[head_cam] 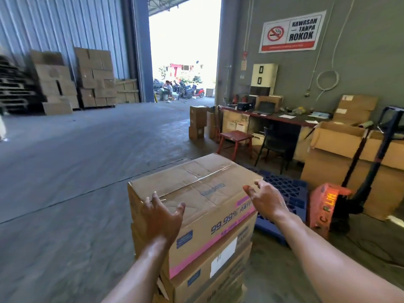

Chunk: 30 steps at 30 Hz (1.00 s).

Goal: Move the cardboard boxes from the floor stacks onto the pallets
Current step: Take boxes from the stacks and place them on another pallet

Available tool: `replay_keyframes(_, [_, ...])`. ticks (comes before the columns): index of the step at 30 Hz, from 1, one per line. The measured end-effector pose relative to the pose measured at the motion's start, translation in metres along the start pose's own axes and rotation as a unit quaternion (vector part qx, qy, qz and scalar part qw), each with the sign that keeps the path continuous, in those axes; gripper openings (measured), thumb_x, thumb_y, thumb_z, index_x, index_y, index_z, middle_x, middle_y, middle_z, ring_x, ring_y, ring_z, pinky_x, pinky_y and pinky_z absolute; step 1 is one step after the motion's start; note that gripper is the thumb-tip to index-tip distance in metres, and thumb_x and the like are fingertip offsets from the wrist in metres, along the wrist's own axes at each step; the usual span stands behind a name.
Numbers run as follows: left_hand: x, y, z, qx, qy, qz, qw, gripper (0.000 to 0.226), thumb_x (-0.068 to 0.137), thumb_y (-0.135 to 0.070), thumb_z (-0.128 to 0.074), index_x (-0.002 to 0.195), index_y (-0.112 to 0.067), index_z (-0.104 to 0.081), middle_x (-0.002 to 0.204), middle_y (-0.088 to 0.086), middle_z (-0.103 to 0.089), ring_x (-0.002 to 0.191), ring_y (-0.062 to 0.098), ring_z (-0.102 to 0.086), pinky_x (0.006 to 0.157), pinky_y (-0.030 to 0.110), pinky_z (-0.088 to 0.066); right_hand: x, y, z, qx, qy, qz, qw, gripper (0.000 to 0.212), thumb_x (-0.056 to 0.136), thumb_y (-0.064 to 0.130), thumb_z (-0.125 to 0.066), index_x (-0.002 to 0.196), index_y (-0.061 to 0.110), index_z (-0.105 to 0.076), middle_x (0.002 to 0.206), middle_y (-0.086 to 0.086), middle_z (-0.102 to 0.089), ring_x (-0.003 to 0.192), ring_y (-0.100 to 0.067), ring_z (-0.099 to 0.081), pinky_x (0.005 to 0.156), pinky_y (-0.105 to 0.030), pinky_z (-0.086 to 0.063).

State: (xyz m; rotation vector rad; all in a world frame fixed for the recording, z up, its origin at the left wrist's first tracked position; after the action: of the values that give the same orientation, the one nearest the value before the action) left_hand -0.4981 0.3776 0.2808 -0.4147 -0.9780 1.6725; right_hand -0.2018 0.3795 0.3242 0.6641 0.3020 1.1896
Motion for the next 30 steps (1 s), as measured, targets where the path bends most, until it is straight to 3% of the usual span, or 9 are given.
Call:
replay_keyframes(6, [0.001,0.037,-0.041,-0.008,-0.068,-0.01,0.998,0.086,0.075,-0.038,-0.072,0.148,-0.005,-0.039,0.154,0.014,-0.037,0.143,0.033,-0.033,0.117,0.055,-0.029,0.079,-0.023,-0.011,0.006,-0.004,0.0,1.0,0.068,0.097,0.056,-0.052,0.147,0.011,-0.045,0.145,-0.013,-0.052,0.128,-0.031,-0.053,0.105,-0.045,-0.045])
replay_keyframes(9, [-0.001,0.038,-0.043,-0.032,-0.089,0.005,0.995,0.085,0.075,-0.023,-0.083,0.149,-0.009,-0.042,0.157,0.011,-0.034,0.146,0.027,-0.031,0.119,0.039,-0.024,0.117,-0.034,-0.013,-0.028,-0.008,0.012,0.999,0.066,0.096,0.054,-0.057,0.145,0.011,-0.047,0.145,-0.015,-0.051,0.13,-0.035,-0.05,0.106,-0.046,-0.043])
replay_keyframes(14, [0.002,0.041,-0.037,-0.007,-0.096,0.075,0.993,0.117,0.06,-0.072,-0.061,0.155,-0.012,-0.029,0.164,0.005,-0.018,0.15,0.019,-0.02,0.117,0.039,-0.025,0.175,-0.063,-0.033,-0.044,0.09,0.017,0.995,0.08,0.088,0.058,-0.067,0.147,0.011,-0.042,0.145,-0.013,-0.051,0.13,-0.036,-0.048,0.103,-0.046,-0.043])
replay_keyframes(18, [0.004,0.037,-0.042,-0.063,-0.088,0.179,0.978,0.124,0.069,-0.067,-0.077,0.159,-0.01,-0.014,0.162,0.012,-0.028,0.144,0.028,-0.035,0.111,0.037,-0.034,0.187,-0.088,-0.053,0.109,0.124,-0.01,0.986,0.074,0.076,0.062,-0.076,0.129,0.014,-0.056,0.117,-0.009,-0.065,0.105,-0.03,-0.06,0.087,-0.038,-0.047])
replay_keyframes(21, [0.007,0.039,-0.045,-0.053,-0.11,0.231,0.965,0.108,0.061,-0.068,-0.077,0.145,-0.011,-0.042,0.137,0.015,-0.059,0.117,0.031,-0.059,0.084,0.034,-0.044,0.198,-0.098,-0.058,0.153,0.126,-0.012,0.98,0.079,0.069,0.069,-0.076,0.125,0.016,-0.06,0.112,-0.006,-0.065,0.107,-0.03,-0.061,0.088,-0.038,-0.047])
replay_keyframes(23, [0.005,0.045,-0.043,-0.054,-0.136,0.236,0.961,0.105,0.049,-0.078,-0.071,0.13,-0.014,-0.055,0.121,0.011,-0.066,0.101,0.029,-0.063,0.079,0.035,-0.048,0.207,-0.101,-0.061,0.162,0.146,-0.003,0.976,0.09,0.059,0.075,-0.076,0.126,0.018,-0.06,0.115,-0.006,-0.067,0.106,-0.03,-0.062,0.089,-0.04,-0.051])
replay_keyframes(25, [-0.001,0.042,-0.043,-0.051,-0.158,0.253,0.953,0.101,0.052,-0.076,-0.072,0.13,-0.014,-0.058,0.122,0.012,-0.066,0.102,0.03,-0.062,0.08,0.036,-0.049,0.217,-0.105,-0.063,0.178,0.184,-0.01,0.967,0.096,0.055,0.076,-0.077,0.13,0.02,-0.059,0.113,-0.006,-0.067,0.093,-0.027,-0.064,0.074,-0.036,-0.052])
replay_keyframes(27, [-0.004,0.042,-0.044,-0.077,-0.181,0.265,0.944,0.098,0.062,-0.068,-0.079,0.139,-0.013,-0.054,0.129,0.013,-0.062,0.11,0.033,-0.061,0.088,0.038,-0.05,0.218,-0.108,-0.068,0.219,0.24,-0.026,0.945,0.078,0.065,0.064,-0.08,0.127,0.021,-0.06,0.108,-0.006,-0.066,0.081,-0.017,-0.06,0.062,-0.03,-0.044])
replay_keyframes(30, [-0.01,0.048,-0.048,-0.153,-0.205,0.275,0.927,0.097,0.055,-0.068,-0.082,0.135,-0.017,-0.059,0.122,0.009,-0.067,0.103,0.03,-0.066,0.09,0.043,-0.056,0.213,-0.115,-0.083,0.295,0.291,-0.078,0.907,0.041,0.07,0.055,-0.08,0.097,0.03,-0.061,0.098,-0.002,-0.065,0.083,-0.018,-0.059,0.066,-0.037,-0.046])
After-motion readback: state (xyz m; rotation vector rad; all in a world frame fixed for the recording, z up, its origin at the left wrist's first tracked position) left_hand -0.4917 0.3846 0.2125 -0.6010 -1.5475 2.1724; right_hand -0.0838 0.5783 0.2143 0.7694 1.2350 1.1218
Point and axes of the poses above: each hand's wrist, its own x-axis towards the middle knuckle, its own z-axis out of the back of the hand, y = z × x, the point moved 5 cm from there along x, towards the middle knuckle
